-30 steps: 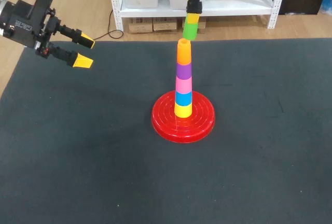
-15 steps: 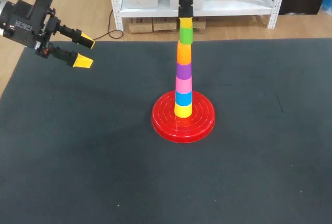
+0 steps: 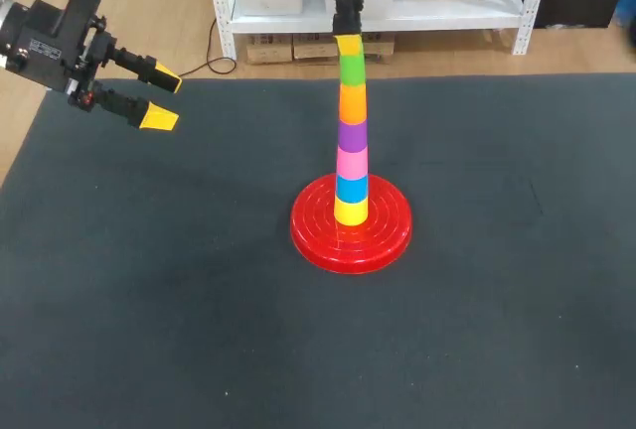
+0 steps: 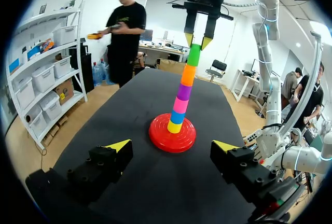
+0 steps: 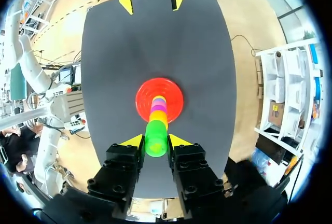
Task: Pick up and stack the cylinders on the red base in this order: pink,purple,orange,green
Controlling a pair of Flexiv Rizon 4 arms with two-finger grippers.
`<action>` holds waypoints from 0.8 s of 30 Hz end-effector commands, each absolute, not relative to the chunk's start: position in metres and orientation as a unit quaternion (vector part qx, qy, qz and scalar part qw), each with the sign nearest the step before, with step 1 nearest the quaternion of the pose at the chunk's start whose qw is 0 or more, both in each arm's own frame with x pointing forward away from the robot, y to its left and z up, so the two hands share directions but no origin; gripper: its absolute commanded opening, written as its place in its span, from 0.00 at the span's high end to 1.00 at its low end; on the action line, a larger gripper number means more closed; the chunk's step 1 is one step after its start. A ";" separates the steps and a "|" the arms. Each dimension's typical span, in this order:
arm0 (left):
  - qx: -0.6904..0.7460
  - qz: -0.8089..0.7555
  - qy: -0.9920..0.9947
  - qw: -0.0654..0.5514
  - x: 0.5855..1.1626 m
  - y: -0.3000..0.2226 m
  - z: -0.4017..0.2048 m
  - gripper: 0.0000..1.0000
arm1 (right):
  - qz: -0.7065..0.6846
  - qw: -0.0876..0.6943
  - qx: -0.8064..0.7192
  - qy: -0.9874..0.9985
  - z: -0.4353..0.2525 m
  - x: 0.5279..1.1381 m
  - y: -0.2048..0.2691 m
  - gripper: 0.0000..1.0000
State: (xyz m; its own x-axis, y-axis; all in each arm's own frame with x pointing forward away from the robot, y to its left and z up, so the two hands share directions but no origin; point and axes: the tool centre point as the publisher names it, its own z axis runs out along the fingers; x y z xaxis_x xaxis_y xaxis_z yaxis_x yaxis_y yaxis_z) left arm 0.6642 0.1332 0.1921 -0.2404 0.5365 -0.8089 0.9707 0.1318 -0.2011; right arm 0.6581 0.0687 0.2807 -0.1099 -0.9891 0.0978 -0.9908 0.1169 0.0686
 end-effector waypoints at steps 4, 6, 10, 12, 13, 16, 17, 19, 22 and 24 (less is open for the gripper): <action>0.543 -0.373 0.692 0.294 0.663 0.134 0.191 0.00 | 0.003 0.069 0.656 -0.751 0.279 0.665 0.071 1.00; 0.543 -0.373 0.692 0.294 0.663 0.134 0.191 0.00 | 0.001 0.071 0.653 -0.754 0.279 0.666 0.069 1.00; 0.543 -0.373 0.692 0.294 0.663 0.134 0.191 0.00 | -0.001 0.071 0.652 -0.755 0.280 0.665 0.065 1.00; 0.543 -0.373 0.692 0.294 0.663 0.134 0.191 0.00 | -0.002 0.072 0.651 -0.756 0.280 0.664 0.063 1.00; 0.543 -0.373 0.692 0.294 0.663 0.134 0.191 0.00 | -0.002 0.072 0.651 -0.756 0.280 0.663 0.063 1.00; 0.543 -0.373 0.692 0.294 0.663 0.134 0.191 0.00 | -0.004 0.074 0.650 -0.757 0.278 0.661 0.062 1.00; 0.543 -0.373 0.692 0.294 0.663 0.134 0.191 0.00 | -0.004 0.075 0.650 -0.757 0.277 0.661 0.063 1.00; 0.543 -0.373 0.692 0.294 0.663 0.134 0.191 0.00 | -0.007 0.079 0.649 -0.757 0.275 0.660 0.063 1.00; 0.543 -0.373 0.692 0.294 0.663 0.134 0.191 0.00 | -0.008 0.083 0.649 -0.756 0.272 0.658 0.065 1.00; 0.543 -0.373 0.692 0.294 0.663 0.134 0.191 0.00 | -0.010 0.083 0.650 -0.755 0.271 0.657 0.066 1.00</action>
State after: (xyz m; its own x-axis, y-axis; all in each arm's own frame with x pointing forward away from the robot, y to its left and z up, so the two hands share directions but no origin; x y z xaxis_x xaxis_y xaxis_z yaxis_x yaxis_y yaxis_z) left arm 0.6642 0.1332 0.1921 -0.2404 0.5365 -0.8089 0.9707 0.1318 -0.2011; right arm 0.6591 0.0664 0.2742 -0.1406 -0.9833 0.1153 -0.9802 0.1546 0.1238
